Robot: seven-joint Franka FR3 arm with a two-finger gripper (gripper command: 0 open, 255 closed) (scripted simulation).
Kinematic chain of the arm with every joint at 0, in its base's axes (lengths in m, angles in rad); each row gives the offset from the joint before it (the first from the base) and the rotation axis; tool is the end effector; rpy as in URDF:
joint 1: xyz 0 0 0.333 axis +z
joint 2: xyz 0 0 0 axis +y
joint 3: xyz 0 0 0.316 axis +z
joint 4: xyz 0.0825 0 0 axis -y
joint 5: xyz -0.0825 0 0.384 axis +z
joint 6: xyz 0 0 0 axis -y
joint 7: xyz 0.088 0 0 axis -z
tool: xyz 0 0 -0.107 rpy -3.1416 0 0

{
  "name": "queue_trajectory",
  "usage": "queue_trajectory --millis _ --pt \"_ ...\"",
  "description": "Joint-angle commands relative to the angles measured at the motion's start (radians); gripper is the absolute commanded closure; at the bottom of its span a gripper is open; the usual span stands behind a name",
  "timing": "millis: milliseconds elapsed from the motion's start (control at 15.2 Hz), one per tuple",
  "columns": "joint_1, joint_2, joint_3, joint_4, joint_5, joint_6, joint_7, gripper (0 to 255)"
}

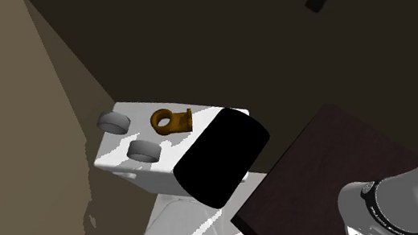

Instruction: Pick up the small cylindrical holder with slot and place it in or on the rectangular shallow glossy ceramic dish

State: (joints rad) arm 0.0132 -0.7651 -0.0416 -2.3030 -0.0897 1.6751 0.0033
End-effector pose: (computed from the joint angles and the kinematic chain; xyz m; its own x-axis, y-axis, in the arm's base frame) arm 0.3233 -0.0224 0.6191 0.9906 -0.0145 0.1363 -0.0230 -0.9979 0.0604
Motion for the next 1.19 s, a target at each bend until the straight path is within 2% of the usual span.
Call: queue_trajectory --millis 0,594,1122 --pt "0.000 0.000 0.000 0.000 0.000 0.000 0.000 0" --pt "0.067 0.176 -0.031 -0.131 0.009 0.317 -0.116 0" --pt "0.131 0.411 -0.051 -0.161 0.037 0.587 -0.232 0"
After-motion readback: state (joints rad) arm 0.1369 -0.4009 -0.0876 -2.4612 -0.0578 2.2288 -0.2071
